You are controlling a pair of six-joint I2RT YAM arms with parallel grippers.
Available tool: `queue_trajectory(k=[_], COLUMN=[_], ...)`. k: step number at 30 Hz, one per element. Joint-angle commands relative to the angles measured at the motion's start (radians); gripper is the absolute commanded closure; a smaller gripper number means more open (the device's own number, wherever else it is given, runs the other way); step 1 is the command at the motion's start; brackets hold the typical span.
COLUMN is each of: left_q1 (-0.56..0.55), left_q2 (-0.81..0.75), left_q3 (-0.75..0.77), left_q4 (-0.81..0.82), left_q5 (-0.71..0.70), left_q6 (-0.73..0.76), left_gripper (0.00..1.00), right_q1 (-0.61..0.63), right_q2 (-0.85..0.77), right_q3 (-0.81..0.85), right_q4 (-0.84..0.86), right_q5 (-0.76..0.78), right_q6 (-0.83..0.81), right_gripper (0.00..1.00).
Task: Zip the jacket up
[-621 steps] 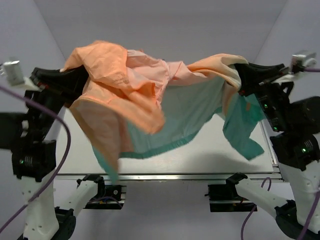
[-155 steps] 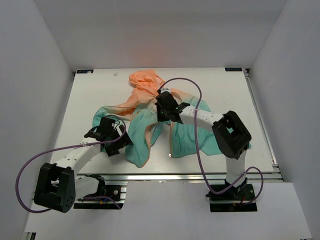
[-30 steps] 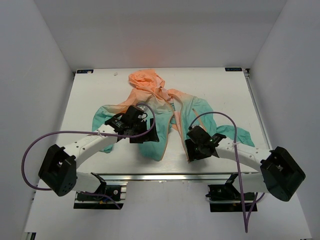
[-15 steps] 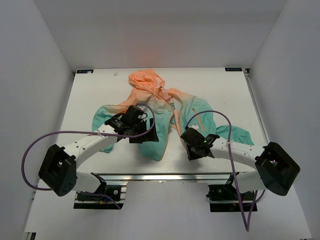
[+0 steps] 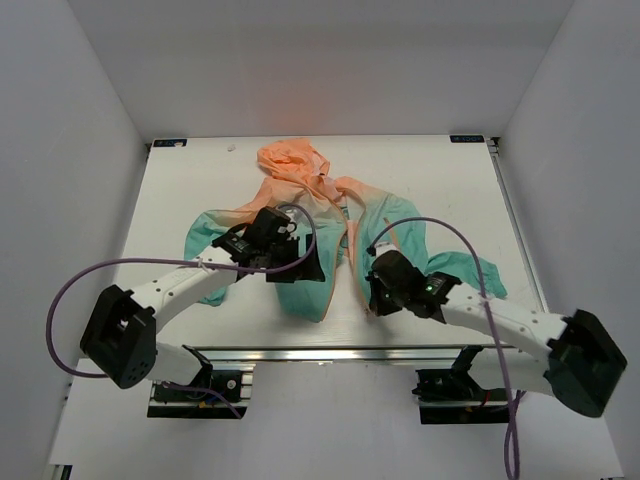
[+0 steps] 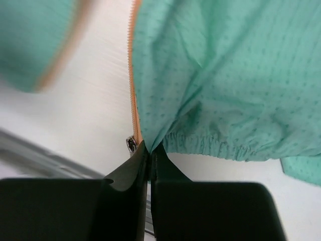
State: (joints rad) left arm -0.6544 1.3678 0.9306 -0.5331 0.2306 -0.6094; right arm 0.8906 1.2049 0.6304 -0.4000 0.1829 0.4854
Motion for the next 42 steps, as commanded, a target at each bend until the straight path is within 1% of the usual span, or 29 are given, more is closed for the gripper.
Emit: queue_trajectory(k=[1,2,3,5,6,7,9,11,14,15,17,18,20,21,22,24,25,27,32,34,36,38,40,42], left_q1=[0.001,0.001,0.001,0.001,-0.001,-0.001,-0.001,-0.005,-0.013,-0.014,-0.017,-0.017,-0.019,-0.019,-0.021,-0.022,-0.025,-0.031,-0.039,-0.039,-0.039,-0.037,-0.039,-0.039], left_q2=[0.013,0.017,0.025,0.054,0.069,0.085,0.135,0.186,0.234,0.253,0.27,0.281,0.29,0.295,0.306,0.316,0.326,0.333,0.332,0.333,0.33,0.326,0.326,0.326], left_q3=[0.028,0.022,0.017,0.014,0.013,0.017,0.028,0.05,0.088,0.091,0.091,0.091,0.089,0.088,0.088,0.093,0.094,0.093,0.063,0.068,0.066,0.063,0.063,0.059], left_q4=[0.122,0.151,0.216,0.284,0.348,0.379,0.45,0.479,0.481,0.486,0.504,0.521,0.544,0.583,0.599,0.625,0.63,0.64,0.685,0.662,0.645,0.627,0.618,0.61], left_q5=[0.13,0.165,0.229,0.295,0.327,0.384,0.424,0.455,0.466,0.469,0.478,0.48,0.49,0.498,0.507,0.53,0.536,0.543,0.552,0.549,0.543,0.533,0.532,0.527], left_q6=[0.022,0.023,0.022,0.01,0.005,-0.01,-0.021,-0.035,-0.035,-0.035,-0.043,-0.053,-0.065,-0.078,-0.084,-0.095,-0.096,-0.105,-0.131,-0.13,-0.128,-0.125,-0.119,-0.113], left_gripper=[0.02,0.02,0.02,0.02,0.02,0.02,0.02,0.03,0.11,0.19,0.26,0.33,0.43,0.49,0.61,0.71,0.85,1.0,1.0,1.0,0.73,0.42,0.37,0.36], right_q1=[0.001,-0.001,-0.002,-0.004,-0.005,-0.005,-0.009,-0.013,-0.024,-0.027,-0.036,-0.038,-0.045,-0.047,-0.051,-0.058,-0.065,-0.076,-0.111,-0.114,-0.116,-0.116,-0.117,-0.119], right_q2=[-0.144,-0.162,-0.178,-0.215,-0.226,-0.232,-0.245,-0.243,-0.242,-0.242,-0.242,-0.243,-0.242,-0.24,-0.238,-0.232,-0.231,-0.228,-0.245,-0.252,-0.255,-0.261,-0.277,-0.289], right_q3=[0.009,0.008,0.006,0.003,0.005,0.005,0.008,0.014,0.012,0.008,0.002,-0.006,-0.014,-0.017,-0.024,-0.034,-0.044,-0.055,-0.089,-0.09,-0.086,-0.086,-0.084,-0.084], right_q4=[0.13,0.145,0.159,0.196,0.207,0.22,0.225,0.216,0.219,0.224,0.231,0.242,0.245,0.244,0.244,0.251,0.254,0.263,0.302,0.3,0.294,0.283,0.277,0.273], right_q5=[-0.114,-0.123,-0.135,-0.151,-0.158,-0.16,-0.158,-0.152,-0.163,-0.171,-0.175,-0.21,-0.227,-0.232,-0.235,-0.247,-0.252,-0.266,-0.296,-0.298,-0.298,-0.296,-0.287,-0.281], right_q6=[-0.071,-0.074,-0.077,-0.087,-0.088,-0.091,-0.087,-0.077,-0.068,-0.065,-0.054,-0.051,-0.033,-0.025,-0.005,0.015,0.042,0.07,0.114,0.111,0.108,0.108,0.105,0.102], right_gripper=[1.0,1.0,1.0,1.0,1.0,1.0,1.0,1.0,1.0,1.0,1.0,1.0,1.0,1.0,1.0,1.0,1.0,1.0,1.0,1.0,1.0,1.0,1.0,1.0])
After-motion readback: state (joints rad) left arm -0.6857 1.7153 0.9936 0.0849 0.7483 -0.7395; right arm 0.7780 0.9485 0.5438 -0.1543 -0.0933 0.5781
